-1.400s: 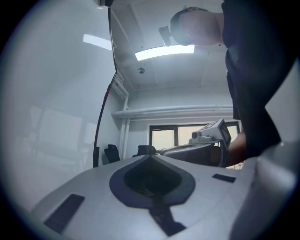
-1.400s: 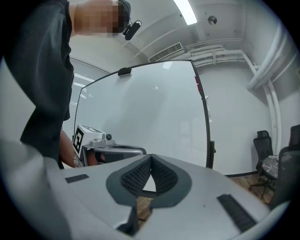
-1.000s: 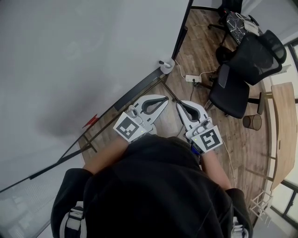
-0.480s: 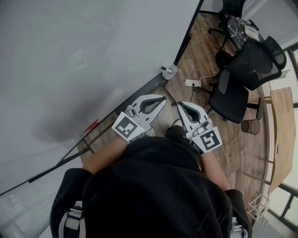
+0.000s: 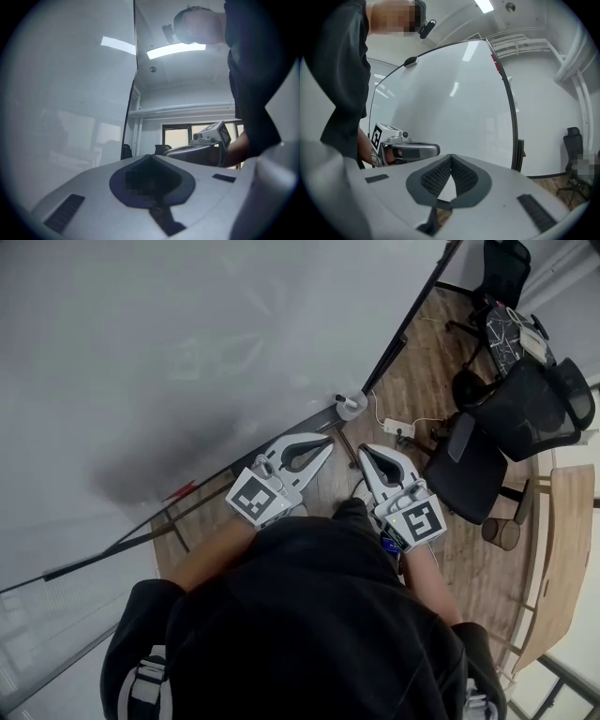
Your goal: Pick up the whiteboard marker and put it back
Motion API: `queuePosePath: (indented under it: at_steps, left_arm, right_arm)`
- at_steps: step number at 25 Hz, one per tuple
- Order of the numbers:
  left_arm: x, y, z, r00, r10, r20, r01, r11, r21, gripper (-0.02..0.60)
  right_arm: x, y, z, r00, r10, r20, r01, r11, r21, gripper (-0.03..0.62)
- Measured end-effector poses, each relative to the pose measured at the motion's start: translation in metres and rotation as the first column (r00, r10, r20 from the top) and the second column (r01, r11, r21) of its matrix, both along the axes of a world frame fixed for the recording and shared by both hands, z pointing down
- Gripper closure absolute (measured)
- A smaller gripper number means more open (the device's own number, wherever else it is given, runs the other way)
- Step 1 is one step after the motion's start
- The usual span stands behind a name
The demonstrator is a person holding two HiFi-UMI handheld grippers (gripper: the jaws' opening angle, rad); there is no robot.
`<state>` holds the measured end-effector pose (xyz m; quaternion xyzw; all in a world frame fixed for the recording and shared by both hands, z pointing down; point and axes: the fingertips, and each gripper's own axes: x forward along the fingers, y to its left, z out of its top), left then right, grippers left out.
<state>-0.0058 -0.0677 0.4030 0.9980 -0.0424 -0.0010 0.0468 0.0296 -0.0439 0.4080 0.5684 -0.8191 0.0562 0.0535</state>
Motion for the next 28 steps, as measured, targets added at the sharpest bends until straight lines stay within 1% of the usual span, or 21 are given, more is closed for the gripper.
queuePosePath:
  at_steps: [5,9,12,16,21,28]
  left_arm:
    - [0.024,-0.020,0.008,0.995,-0.088,0.040,0.089,0.996,-0.007,0.578]
    - [0.041,-0.031,0.009,0.991,-0.136,0.014,0.136,0.990,-0.019,0.577]
    - [0.054,-0.041,0.009,0.982,-0.185,0.022,0.186,0.982,-0.020,0.577]
    - [0.060,-0.052,0.014,0.964,-0.262,0.051,0.264,0.964,-0.024,0.578]
    - [0.061,-0.062,0.022,0.940,-0.332,0.075,0.335,0.942,-0.032,0.577]
    - [0.060,-0.076,0.036,0.899,-0.427,0.100,0.431,0.902,-0.033,0.578]
  right_arm:
    - [0.028,-0.025,0.007,0.996,-0.085,0.006,0.085,0.996,-0.016,0.594]
    - [0.047,-0.041,0.016,0.988,-0.153,0.002,0.153,0.988,-0.035,0.594]
    - [0.066,-0.054,0.026,0.980,-0.201,-0.002,0.201,0.979,-0.047,0.593]
    - [0.078,-0.070,0.035,0.968,-0.253,0.004,0.252,0.965,-0.068,0.594]
    - [0.088,-0.090,0.055,0.951,-0.308,0.010,0.307,0.945,-0.114,0.594]
    - [0.097,-0.111,0.093,0.928,-0.372,-0.021,0.361,0.911,-0.201,0.592]
